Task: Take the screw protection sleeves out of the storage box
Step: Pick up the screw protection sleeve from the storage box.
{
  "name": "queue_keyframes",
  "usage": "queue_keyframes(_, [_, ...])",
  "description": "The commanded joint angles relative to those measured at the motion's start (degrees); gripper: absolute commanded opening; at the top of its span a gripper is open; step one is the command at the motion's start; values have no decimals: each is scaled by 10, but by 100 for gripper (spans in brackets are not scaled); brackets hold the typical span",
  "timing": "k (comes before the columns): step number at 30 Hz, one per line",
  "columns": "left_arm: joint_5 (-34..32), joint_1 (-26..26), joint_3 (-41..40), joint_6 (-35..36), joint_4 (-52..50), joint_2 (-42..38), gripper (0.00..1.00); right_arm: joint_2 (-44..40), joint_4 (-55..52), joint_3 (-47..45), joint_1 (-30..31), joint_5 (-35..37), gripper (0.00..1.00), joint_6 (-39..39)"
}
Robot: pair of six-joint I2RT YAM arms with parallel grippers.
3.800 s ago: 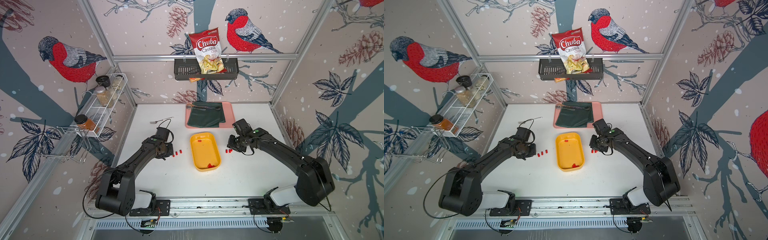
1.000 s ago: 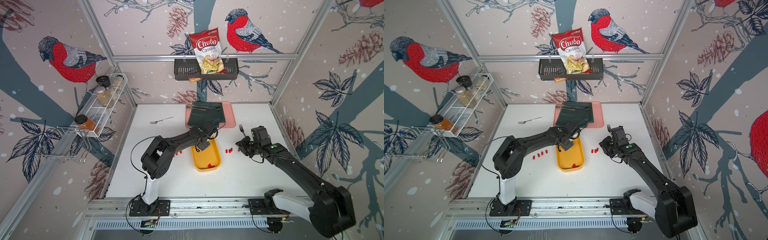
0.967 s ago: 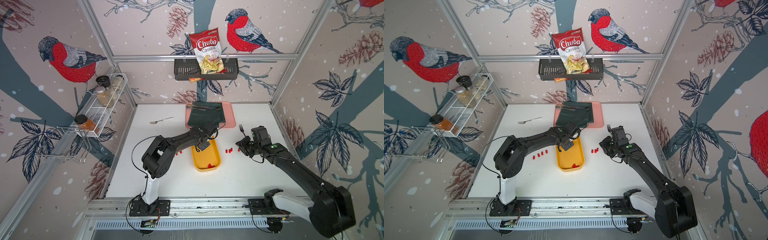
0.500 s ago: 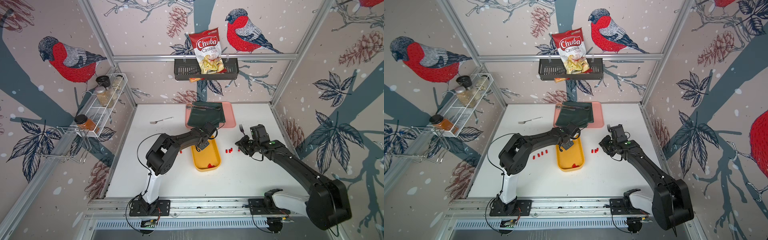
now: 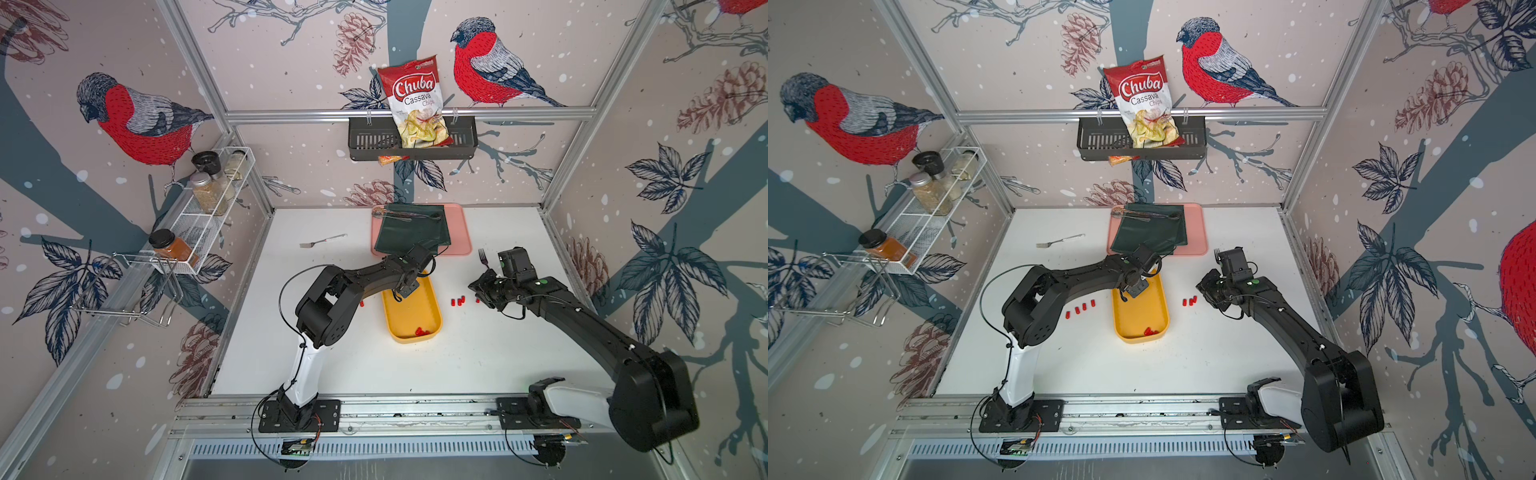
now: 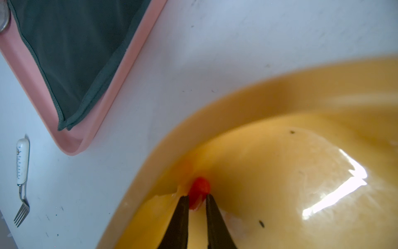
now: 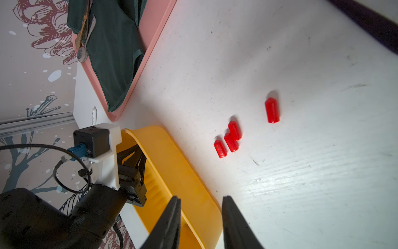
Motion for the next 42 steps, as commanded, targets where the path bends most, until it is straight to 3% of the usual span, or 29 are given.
queue_keyframes(1, [1,3,9,-3,9,7,18,1,-9,6,2,-2,37,-10])
queue_keyframes(7, [5,4,17,-6,1,25,16,1,-12,8,12,2,38,-9])
queue_keyframes(16, [16,6,16,-43,-2,17,0,1,-11,10,30,10,38,0])
queue_keyframes(20, [29,9,21,-76,-10,1,0,2,-12,13,36,14,38,3])
queue_keyframes(27, [81,17,14,-137,-24,-47,0,0,-10,14,44,23,38,8])
queue_keyframes(42, [247,68,-120,-315,-8,-216,0,-19,-8,-9,51,30,38,13])
